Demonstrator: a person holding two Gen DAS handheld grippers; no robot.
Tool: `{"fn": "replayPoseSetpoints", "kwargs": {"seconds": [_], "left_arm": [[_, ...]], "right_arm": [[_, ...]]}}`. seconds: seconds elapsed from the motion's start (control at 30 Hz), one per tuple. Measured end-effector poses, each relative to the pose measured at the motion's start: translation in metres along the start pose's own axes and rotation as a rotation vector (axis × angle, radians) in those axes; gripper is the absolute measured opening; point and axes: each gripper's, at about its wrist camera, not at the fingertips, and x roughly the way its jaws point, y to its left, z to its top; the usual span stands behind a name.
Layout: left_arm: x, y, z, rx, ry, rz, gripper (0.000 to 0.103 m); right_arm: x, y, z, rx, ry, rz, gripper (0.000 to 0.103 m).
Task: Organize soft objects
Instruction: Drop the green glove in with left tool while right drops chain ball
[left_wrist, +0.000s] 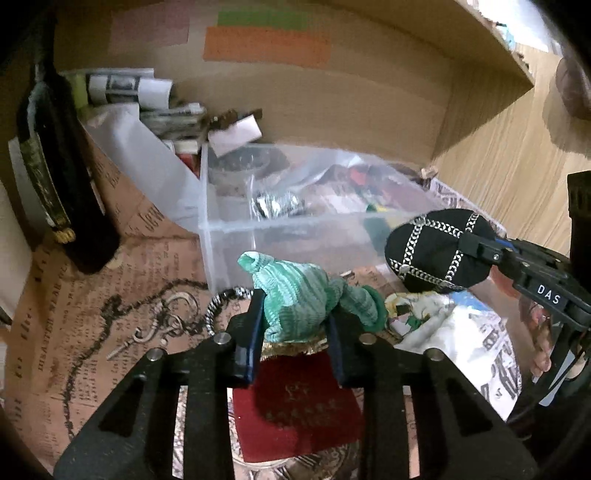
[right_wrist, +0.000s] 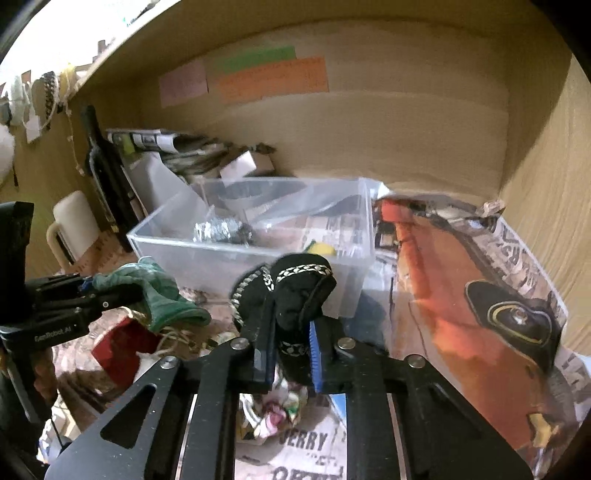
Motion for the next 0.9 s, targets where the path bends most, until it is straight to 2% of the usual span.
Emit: {"fn": "replayPoseSetpoints", "kwargs": {"seconds": [0.33, 0.53, 0.7, 0.9], "left_arm": [[-0.034, -0.003, 0.027, 0.006, -0.122, 0.002, 0.028], [-0.046, -0.005, 0.046, 0.023, -0.195, 0.018, 0.028], [-0.041, -0.003, 0.063, 0.019, -0.214, 0.037, 0.028], [-0.02, 0.003, 0.082, 0.015, -0.201, 0.079, 0.028]], "right_arm": [[-0.036, 0.011, 0.029, -0.045, -0.134, 0.012, 0.013], [-0.045, 0.016, 0.049, -0.066, -0.204, 0.013, 0.013], [-0.041, 0.021, 0.066, -0.07, -0.246, 0.007, 0.013], [-0.016, 0.025, 0.082, -0.083, -0.236, 0.0, 0.013]]}}
